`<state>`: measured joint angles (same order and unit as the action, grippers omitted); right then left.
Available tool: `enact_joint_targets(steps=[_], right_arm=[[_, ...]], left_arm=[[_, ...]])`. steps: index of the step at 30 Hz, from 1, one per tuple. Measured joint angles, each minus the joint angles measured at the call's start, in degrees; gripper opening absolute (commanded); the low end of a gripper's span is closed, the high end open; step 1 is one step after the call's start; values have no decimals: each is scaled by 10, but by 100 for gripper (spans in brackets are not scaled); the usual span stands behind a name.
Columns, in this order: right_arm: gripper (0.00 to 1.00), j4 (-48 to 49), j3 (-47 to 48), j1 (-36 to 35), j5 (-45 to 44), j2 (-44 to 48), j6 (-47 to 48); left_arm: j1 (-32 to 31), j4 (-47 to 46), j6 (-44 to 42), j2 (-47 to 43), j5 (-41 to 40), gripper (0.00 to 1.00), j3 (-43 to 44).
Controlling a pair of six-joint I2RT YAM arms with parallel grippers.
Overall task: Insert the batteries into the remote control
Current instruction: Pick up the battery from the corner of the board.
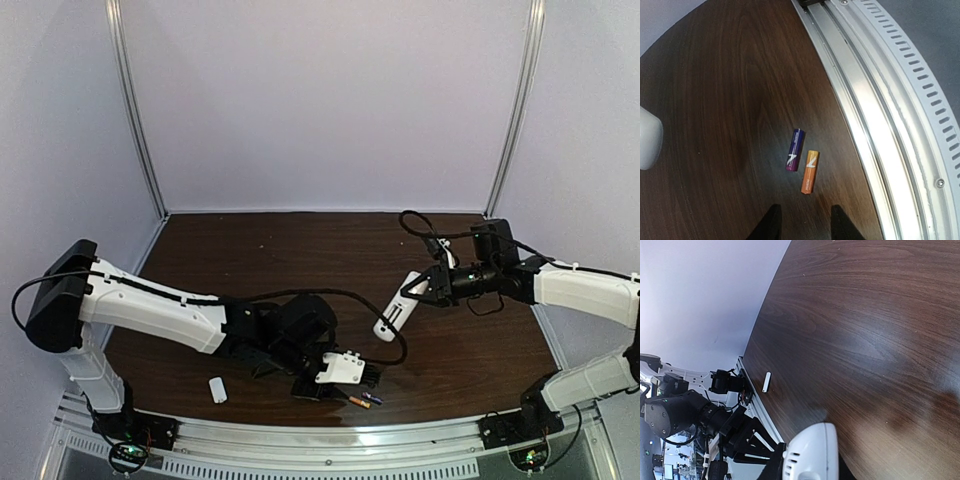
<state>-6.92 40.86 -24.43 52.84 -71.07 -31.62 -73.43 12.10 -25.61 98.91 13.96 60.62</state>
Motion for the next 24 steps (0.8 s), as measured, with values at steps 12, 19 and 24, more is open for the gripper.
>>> enact_joint_targets(steps=[12, 19, 24], right_arm=[[0, -17, 0, 2, -9, 0, 6], [0, -26, 0, 11, -13, 0, 12], [0, -33, 0, 28, -16, 0, 15]], left_arm=[[-4, 1, -18, 33, 0, 31, 22], [-6, 18, -23, 45, -2, 32, 36], [-7, 24, -24, 64, -2, 32, 72]])
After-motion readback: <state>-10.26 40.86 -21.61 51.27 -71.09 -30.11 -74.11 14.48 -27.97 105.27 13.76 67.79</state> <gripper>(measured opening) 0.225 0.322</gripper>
